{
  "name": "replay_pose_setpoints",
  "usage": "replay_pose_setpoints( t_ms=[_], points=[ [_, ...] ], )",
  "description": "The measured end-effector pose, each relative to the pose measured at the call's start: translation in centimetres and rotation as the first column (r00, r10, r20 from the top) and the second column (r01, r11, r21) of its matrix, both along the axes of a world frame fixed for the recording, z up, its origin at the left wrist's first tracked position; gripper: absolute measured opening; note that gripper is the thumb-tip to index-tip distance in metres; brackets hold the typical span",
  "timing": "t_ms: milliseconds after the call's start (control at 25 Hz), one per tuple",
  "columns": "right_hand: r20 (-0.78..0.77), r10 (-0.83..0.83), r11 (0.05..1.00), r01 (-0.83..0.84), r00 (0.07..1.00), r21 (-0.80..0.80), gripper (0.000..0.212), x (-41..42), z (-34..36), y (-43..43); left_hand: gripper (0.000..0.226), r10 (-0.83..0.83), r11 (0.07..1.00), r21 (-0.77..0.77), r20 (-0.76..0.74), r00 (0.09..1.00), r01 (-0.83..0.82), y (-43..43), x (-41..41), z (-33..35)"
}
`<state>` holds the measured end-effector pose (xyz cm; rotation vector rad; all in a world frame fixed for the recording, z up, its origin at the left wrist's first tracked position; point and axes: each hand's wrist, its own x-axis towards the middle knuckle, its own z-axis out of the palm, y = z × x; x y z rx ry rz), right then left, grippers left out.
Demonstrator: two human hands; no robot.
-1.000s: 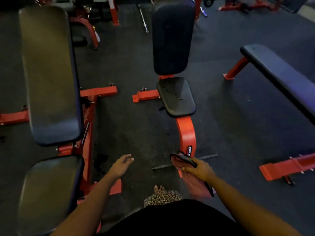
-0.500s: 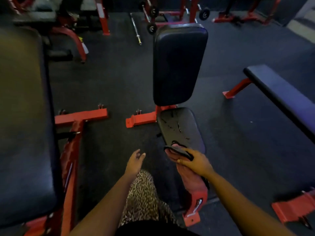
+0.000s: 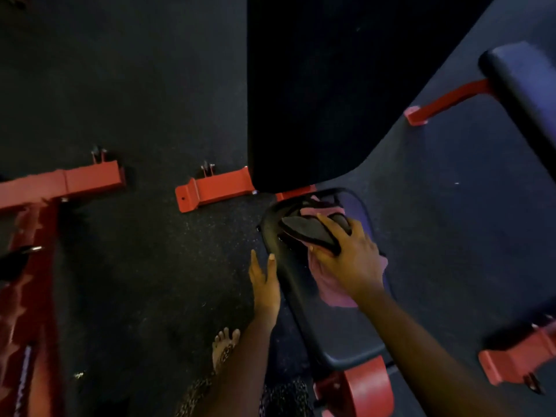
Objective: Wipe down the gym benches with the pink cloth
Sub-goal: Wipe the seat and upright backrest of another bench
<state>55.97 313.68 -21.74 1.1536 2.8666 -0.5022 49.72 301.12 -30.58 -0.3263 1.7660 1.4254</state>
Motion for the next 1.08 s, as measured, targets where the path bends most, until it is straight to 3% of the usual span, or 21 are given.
replay_pose_setpoints(
  t_ms=[80,200,240,400,520,600,720,880,1080],
  points=[
    [-0.019,0.1,0.99,-0.097,0.995,0.099,0.061,-3.2,-3.5,0.8,0.063,0.117,0.991,0.066,0.016,0.993,-0.118,2.2,-0.1,-2.4],
    [0.027,0.161,0.964,-0.163,0.987,0.21,0.059,-5.1,-7.8,0.8,0.103,0.226,0.965,0.14,-0.004,0.974,-0.223,3.9,1.1,-4.4],
    [0.044,0.172,0.957,-0.178,0.984,0.229,0.06,-5.2,-8.9,0.5,0.107,0.276,0.948,0.167,-0.008,0.961,-0.271,4.2,1.5,-4.8],
    [0.108,0.335,0.889,-0.352,0.936,0.292,0.061,-4.7,-11.1,-0.4,0.104,0.328,0.912,0.253,0.027,0.944,-0.324,4.1,2.1,-6.1],
    [0.116,0.354,0.876,-0.372,0.928,0.307,0.057,-5.0,-11.0,0.3,0.106,0.338,0.914,0.237,0.009,0.941,-0.331,4.3,2.0,-5.9],
    [0.134,0.343,0.879,-0.368,0.93,0.304,0.06,-4.7,-10.8,1.2,0.096,0.348,0.914,0.226,-0.009,0.938,-0.337,4.4,1.8,-5.7],
    [0.145,0.256,0.918,-0.287,0.956,0.273,0.067,-3.1,-10.4,3.7,0.095,0.312,0.927,0.232,-0.051,0.949,-0.293,4.3,1.8,-5.5],
    [0.148,0.025,0.97,-0.06,0.989,0.235,0.062,-0.8,-9.8,8.3,0.092,0.276,0.943,0.215,-0.081,0.958,-0.253,4.3,1.8,-5.8],
    [0.139,-0.301,0.947,0.279,0.943,0.161,0.057,1.0,-10.0,11.0,0.077,0.272,0.952,0.175,-0.11,0.956,-0.251,4.5,1.8,-6.5]
  ],
)
